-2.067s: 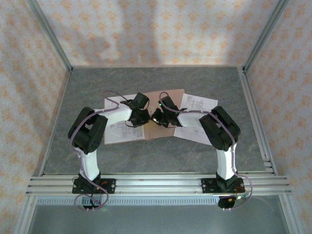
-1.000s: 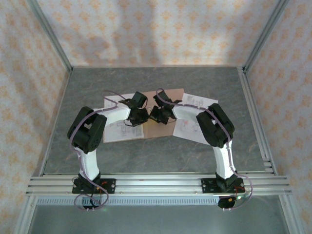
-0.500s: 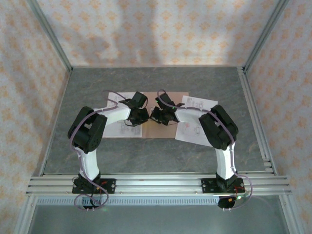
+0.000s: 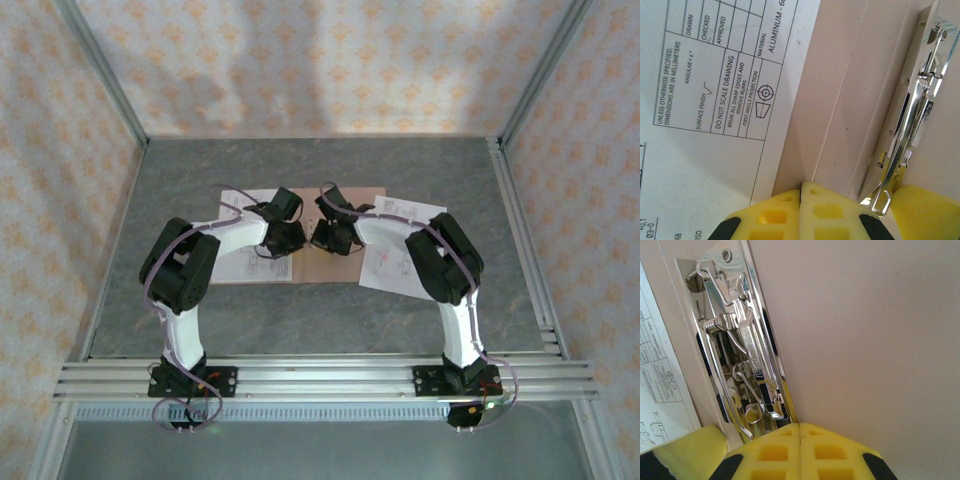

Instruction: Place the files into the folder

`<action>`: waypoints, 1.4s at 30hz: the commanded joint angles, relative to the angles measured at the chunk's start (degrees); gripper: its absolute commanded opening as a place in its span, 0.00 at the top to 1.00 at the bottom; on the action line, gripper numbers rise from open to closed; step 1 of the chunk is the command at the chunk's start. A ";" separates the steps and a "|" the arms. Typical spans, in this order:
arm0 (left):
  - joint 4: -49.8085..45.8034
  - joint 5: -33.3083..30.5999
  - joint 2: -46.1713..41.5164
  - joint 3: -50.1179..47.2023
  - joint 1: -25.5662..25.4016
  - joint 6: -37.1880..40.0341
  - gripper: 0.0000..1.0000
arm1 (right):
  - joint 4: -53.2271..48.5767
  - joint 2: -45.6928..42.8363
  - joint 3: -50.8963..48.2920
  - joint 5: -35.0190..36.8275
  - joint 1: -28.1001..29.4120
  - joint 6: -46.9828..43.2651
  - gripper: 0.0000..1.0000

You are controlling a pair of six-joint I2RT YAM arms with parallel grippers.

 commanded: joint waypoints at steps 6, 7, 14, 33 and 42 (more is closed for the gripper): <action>-7.37 -3.36 4.82 -2.67 0.69 1.07 1.00 | 10.11 -8.22 -11.18 1.04 -0.51 0.51 0.86; -7.33 -3.29 4.92 -2.62 0.62 1.15 1.00 | 12.08 -8.17 -11.51 -1.00 -0.51 1.00 0.81; -6.89 -3.09 4.83 -2.75 0.63 1.42 1.00 | 15.58 -6.91 -10.22 -4.46 0.43 2.00 0.71; -6.80 -3.09 4.75 -2.80 0.59 1.55 1.00 | 4.31 0.60 -0.39 -1.77 1.37 1.87 0.74; -6.80 -2.96 4.79 -2.68 0.60 1.45 1.00 | -2.78 3.19 3.82 0.20 1.76 -0.20 0.75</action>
